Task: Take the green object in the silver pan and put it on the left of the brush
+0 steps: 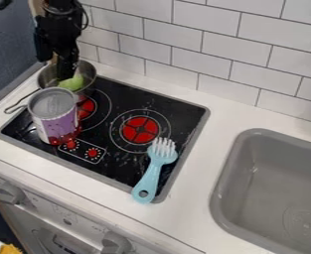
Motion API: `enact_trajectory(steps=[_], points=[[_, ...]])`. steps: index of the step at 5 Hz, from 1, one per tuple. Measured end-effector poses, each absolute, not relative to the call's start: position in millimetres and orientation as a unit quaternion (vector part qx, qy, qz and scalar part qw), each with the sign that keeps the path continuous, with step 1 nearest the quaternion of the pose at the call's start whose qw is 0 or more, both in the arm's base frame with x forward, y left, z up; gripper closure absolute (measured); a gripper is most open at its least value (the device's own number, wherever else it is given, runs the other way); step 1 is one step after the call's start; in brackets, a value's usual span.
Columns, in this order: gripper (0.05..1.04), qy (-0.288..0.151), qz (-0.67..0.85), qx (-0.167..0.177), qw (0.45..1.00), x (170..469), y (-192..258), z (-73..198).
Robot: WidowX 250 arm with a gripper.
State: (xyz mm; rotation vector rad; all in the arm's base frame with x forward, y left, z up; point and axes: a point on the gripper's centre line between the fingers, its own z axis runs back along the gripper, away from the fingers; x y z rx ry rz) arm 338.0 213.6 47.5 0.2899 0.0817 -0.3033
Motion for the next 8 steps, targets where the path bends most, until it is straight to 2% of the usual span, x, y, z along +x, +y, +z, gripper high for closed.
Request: enact_trajectory(steps=[2, 3, 4, 5, 6, 8], points=[[0.084, 0.039, -0.18, 0.125, 0.975, 340, 208, 40], [0.084, 0.065, -0.188, 0.103, 0.975, 340, 207, 21], [0.084, 0.07, -0.179, 0.107, 0.976, 343, 210, 18], [0.133, 0.075, -0.176, 0.104, 0.976, 342, 209, 12], [0.389, 0.06, -0.174, 0.096, 0.978, 346, 206, 10], [0.412, 0.055, -0.168, 0.091, 0.98, 342, 203, 13]])
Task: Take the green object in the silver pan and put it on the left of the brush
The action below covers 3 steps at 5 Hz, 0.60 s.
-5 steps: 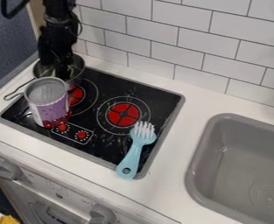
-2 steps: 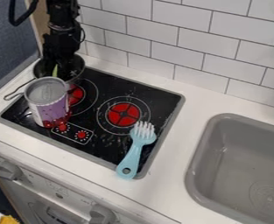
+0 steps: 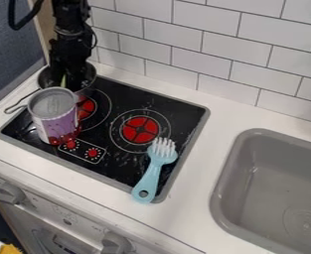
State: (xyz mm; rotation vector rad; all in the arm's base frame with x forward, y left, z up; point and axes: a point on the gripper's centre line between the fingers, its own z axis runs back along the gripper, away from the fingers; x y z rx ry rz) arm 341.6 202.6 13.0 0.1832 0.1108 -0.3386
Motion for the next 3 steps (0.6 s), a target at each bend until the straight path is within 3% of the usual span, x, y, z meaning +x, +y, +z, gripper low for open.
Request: enact_trajectory(steps=[1, 2, 3], points=[[0.412, 0.033, -0.149, 0.096, 0.984, 343, 205, 34], [0.412, 0.013, -0.122, 0.124, 0.985, 336, 208, 60], [0.412, -0.008, -0.095, 0.187, 0.978, 320, 200, 98]])
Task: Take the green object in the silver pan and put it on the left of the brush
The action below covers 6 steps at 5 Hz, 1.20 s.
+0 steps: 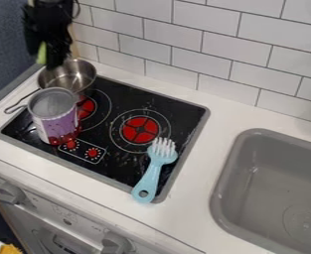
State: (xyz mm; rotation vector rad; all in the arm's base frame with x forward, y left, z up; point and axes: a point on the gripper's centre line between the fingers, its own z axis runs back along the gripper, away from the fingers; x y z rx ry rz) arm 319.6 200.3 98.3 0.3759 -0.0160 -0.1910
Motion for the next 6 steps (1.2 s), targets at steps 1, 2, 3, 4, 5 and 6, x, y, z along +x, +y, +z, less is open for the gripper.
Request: enact_trajectory(steps=[1, 2, 3, 4, 5, 6], points=[[0.412, -0.03, -0.125, 0.205, 0.97, 303, 171, 115], [0.412, -0.039, -0.205, 0.167, 0.964, 272, 131, 115], [0.412, -0.011, -0.266, 0.145, 0.953, 252, 105, 89], [0.412, 0.014, -0.306, 0.137, 0.942, 231, 92, 69], [0.412, 0.017, -0.335, 0.12, 0.934, 227, 79, 60], [0.412, 0.023, -0.349, 0.114, 0.93, 228, 70, 46]])
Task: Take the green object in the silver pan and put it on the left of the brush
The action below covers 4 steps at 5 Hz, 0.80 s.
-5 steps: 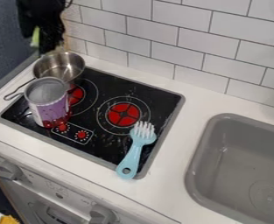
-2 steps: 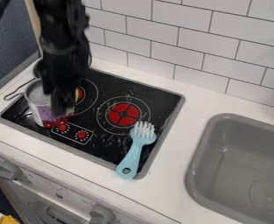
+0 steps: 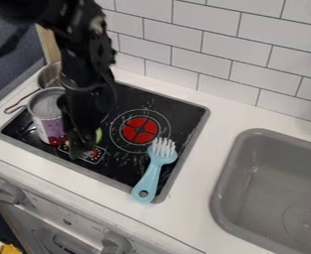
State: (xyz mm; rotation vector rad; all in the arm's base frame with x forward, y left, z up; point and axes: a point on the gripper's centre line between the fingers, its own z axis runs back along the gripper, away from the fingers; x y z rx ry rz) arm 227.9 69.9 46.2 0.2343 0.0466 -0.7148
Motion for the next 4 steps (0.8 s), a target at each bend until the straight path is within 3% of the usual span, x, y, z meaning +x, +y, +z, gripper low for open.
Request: enact_trajectory(steps=[4], points=[[0.412, 0.056, -0.361, 0.09, 0.926, 250, 55, 5]])
